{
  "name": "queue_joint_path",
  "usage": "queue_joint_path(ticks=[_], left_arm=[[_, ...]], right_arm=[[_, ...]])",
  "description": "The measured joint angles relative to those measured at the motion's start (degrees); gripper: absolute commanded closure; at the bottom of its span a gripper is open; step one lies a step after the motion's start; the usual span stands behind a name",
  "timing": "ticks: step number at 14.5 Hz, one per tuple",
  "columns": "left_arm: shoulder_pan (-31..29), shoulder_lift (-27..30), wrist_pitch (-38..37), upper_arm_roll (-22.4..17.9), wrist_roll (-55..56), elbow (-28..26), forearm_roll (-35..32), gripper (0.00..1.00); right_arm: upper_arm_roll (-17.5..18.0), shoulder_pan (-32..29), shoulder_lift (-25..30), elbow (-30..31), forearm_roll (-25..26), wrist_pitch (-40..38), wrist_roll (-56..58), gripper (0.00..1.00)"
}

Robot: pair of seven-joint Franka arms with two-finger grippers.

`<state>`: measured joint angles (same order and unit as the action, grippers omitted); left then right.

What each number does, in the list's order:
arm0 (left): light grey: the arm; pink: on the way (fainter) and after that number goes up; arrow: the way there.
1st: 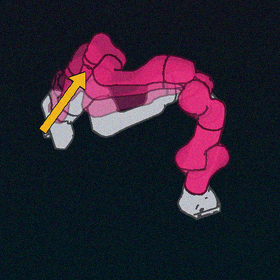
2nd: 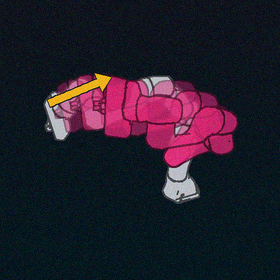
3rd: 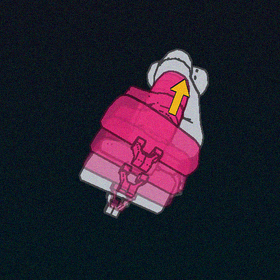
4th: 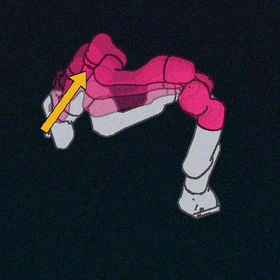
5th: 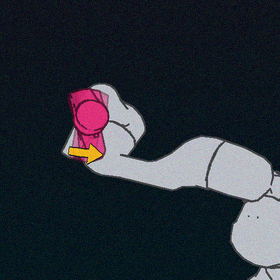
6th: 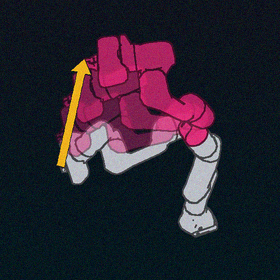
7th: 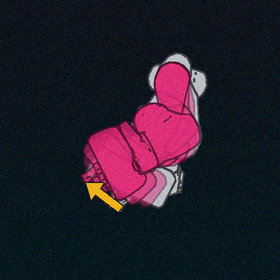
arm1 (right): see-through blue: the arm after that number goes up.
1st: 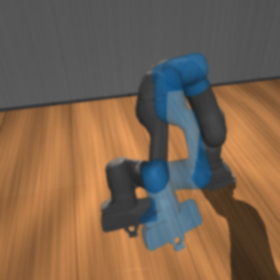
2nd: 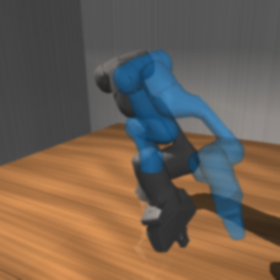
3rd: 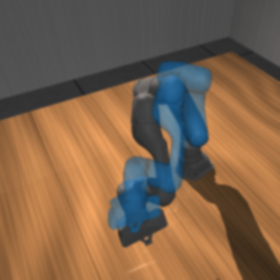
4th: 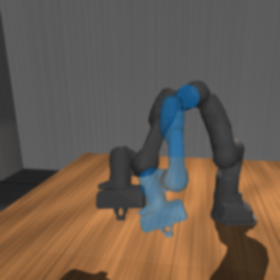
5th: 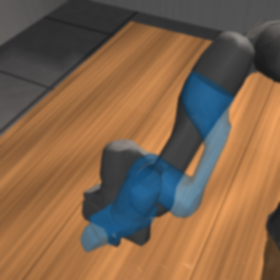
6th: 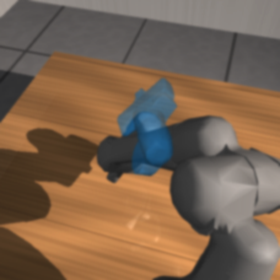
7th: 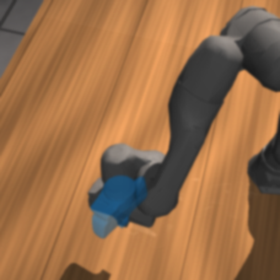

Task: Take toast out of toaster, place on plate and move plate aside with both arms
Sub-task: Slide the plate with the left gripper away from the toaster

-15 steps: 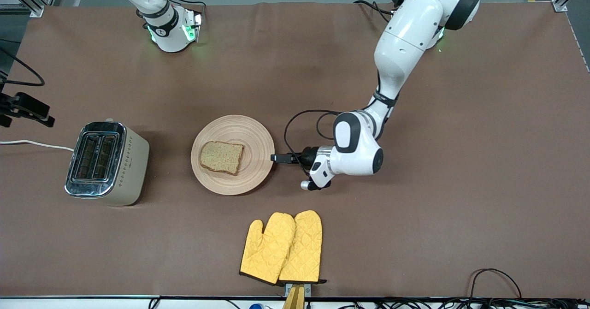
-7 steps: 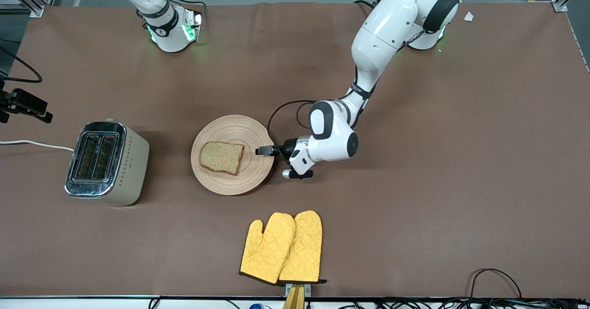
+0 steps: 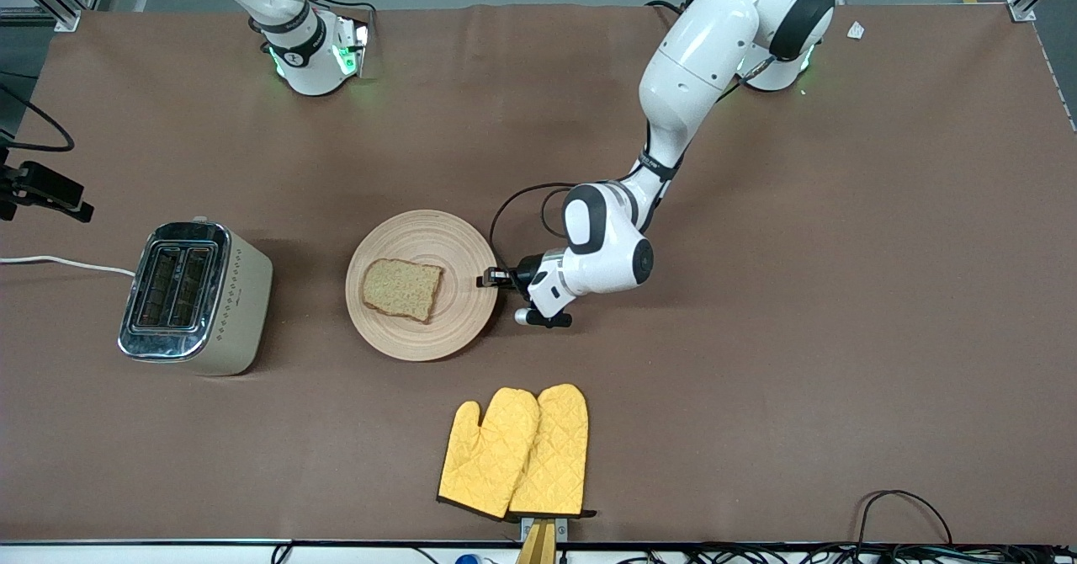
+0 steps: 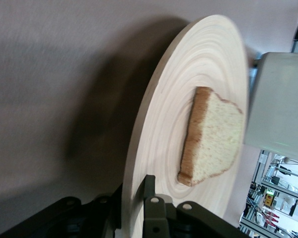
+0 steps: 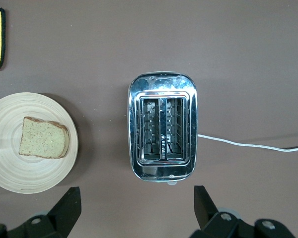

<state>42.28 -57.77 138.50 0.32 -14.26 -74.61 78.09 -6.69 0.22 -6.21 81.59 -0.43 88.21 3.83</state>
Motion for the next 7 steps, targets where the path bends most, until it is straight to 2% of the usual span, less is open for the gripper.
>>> queue_joint_path(ticks=[4,7], left_arm=[[-1.94,2.22,-0.58,-0.42,-0.34,-0.39,-0.96,1.0],[-6.07,9.56,-3.33,-0.8,-1.81,-6.53,-6.97,1.0]], right_arm=[[0.31,-0.9,0.15,0.14,0.0,-0.04,0.0,0.0],[0.44,-1.07,1.18,1.64,0.0,-0.04,0.0,0.0]])
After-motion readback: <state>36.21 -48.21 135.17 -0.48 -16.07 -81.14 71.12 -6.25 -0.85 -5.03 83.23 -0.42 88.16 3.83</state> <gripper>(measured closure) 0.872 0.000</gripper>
